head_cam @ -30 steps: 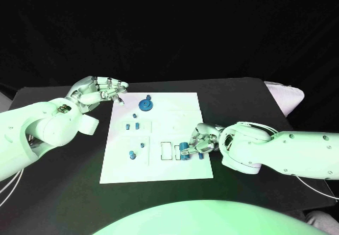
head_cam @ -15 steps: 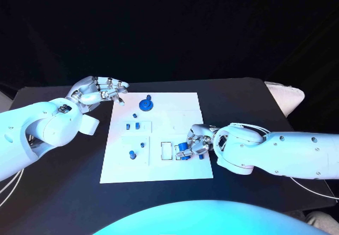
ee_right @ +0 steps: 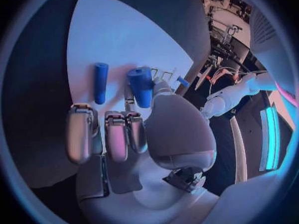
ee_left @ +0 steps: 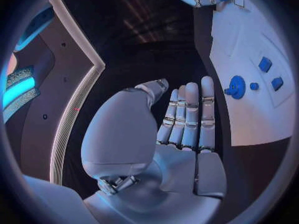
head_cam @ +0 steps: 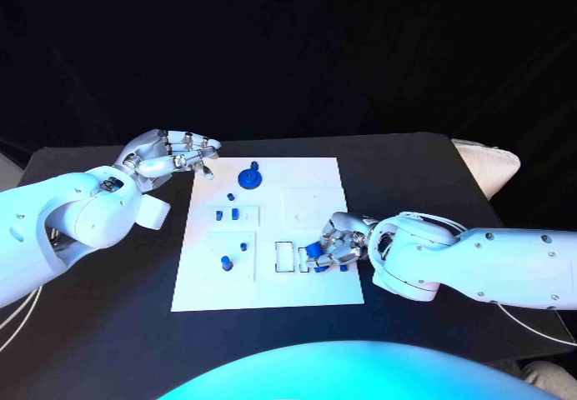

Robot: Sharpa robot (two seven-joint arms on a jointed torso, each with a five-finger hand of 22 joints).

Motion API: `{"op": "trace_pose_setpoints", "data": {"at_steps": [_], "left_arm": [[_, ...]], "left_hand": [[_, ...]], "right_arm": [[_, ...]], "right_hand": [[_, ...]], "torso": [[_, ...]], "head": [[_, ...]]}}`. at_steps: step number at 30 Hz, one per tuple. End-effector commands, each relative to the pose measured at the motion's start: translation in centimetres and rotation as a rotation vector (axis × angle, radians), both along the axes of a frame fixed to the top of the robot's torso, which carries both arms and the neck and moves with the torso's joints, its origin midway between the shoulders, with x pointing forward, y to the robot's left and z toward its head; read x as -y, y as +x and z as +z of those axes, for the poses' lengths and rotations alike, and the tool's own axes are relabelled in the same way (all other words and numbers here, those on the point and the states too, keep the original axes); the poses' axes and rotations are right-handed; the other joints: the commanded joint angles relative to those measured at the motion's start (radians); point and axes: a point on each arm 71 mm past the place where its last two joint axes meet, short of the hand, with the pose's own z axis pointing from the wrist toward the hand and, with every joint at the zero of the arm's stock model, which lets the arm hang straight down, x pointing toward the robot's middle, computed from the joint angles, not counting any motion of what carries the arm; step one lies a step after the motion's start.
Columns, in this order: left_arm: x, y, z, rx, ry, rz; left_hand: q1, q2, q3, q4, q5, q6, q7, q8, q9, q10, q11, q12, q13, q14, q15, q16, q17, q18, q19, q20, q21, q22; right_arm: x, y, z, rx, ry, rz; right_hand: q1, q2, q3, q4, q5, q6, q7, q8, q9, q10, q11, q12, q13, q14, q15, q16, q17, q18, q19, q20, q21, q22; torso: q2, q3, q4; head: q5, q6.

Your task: Assemble the parts on the task board

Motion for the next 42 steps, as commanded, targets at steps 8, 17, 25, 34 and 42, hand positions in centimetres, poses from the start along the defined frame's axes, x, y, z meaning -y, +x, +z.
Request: {"op": "trace_pose_setpoints", "data": {"at_steps": [8, 17, 25, 34, 42], "left_arm": [[0.4, 0.0, 0.0, -0.012, -0.015, -0.012], [0.5, 0.0, 0.0, -0.014, -0.017, -0.015], [0.7, -0.1, 0.0, -0.014, -0.018, -0.019], [0.8, -0.1, 0.0, -0.014, -0.019, -0.021], [0.8, -0.1, 0.0, -0.014, -0.019, -0.021]], "left_hand": [[0.001, 0.004, -0.005, 0.002, 0.001, 0.004, 0.006, -0.006, -0.002, 0.005, 0.003, -0.005, 0.0, 0.001, 0.002, -0.005, -0.001, 0.013, 0.008, 0.0, -0.005, -0.002], [0.001, 0.004, -0.006, 0.003, 0.001, 0.002, 0.007, -0.008, -0.002, 0.005, 0.004, -0.006, 0.0, 0.001, 0.002, -0.005, -0.001, 0.013, 0.008, 0.0, -0.005, -0.002], [0.001, 0.004, -0.006, 0.003, 0.001, 0.002, 0.007, -0.008, -0.002, 0.005, 0.004, -0.006, 0.0, 0.001, 0.002, -0.005, -0.001, 0.013, 0.008, 0.0, -0.005, -0.002], [0.001, 0.004, -0.006, 0.003, 0.001, 0.002, 0.007, -0.008, -0.002, 0.005, 0.004, -0.006, 0.0, 0.001, 0.002, -0.005, -0.001, 0.013, 0.008, 0.0, -0.005, -0.002], [0.001, 0.004, -0.006, 0.003, 0.001, 0.002, 0.007, -0.008, -0.002, 0.005, 0.004, -0.006, 0.0, 0.001, 0.002, -0.005, -0.001, 0.013, 0.008, 0.0, -0.005, -0.002]], "right_arm": [[0.5, -0.6, 0.9, -0.202, 0.173, -0.158], [-1.3, 0.1, 2.1, -0.201, 0.189, -0.112], [-3.2, 1.2, 1.8, -0.159, 0.117, -0.026], [-4.3, 2.1, 1.6, -0.089, 0.053, 0.039], [-4.7, 2.2, 1.3, -0.075, 0.019, 0.075]], "right_hand": [[0.026, 0.018, 0.006, 0.0, -0.024, 0.024, -0.009, 0.013, 0.011, 0.104, -0.012, 0.012, 0.261, 0.106, -0.011, 0.004, 0.263, -0.021, 0.071, -0.009, 0.018, 0.22], [0.011, 0.014, 0.004, 0.002, -0.051, 0.032, -0.011, 0.013, 0.009, 0.106, -0.013, 0.015, 0.263, 0.106, -0.012, 0.004, 0.263, -0.023, 0.074, -0.011, 0.032, 0.223], [-0.031, -0.007, -0.014, 0.002, -0.082, 0.044, -0.013, 0.021, 0.011, 0.106, -0.015, 0.015, 0.263, 0.106, -0.014, 0.004, 0.263, -0.023, 0.073, -0.013, 0.031, 0.223], [-0.062, -0.029, -0.025, 0.003, -0.109, 0.045, -0.014, 0.027, 0.014, 0.104, -0.016, 0.011, 0.26, 0.106, -0.015, 0.004, 0.263, -0.022, 0.072, -0.013, 0.028, 0.222], [-0.086, -0.035, -0.021, 0.003, -0.139, 0.043, -0.014, 0.032, 0.017, 0.102, -0.016, 0.009, 0.258, 0.106, -0.015, 0.004, 0.263, -0.022, 0.071, -0.013, 0.024, 0.221]], "torso": [[0.0, -0.0001, 0.0005], [0.0, -0.003, 0.0021], [0.0, -0.0035, 0.0038], [0.0, -0.0035, 0.0036], [0.001, -0.0016, 0.0026]], "head": [[0.005, 0.0], [0.011, 0.0], [0.021, 0.0], [0.031, 0.0], [0.043, 0.0]]}}
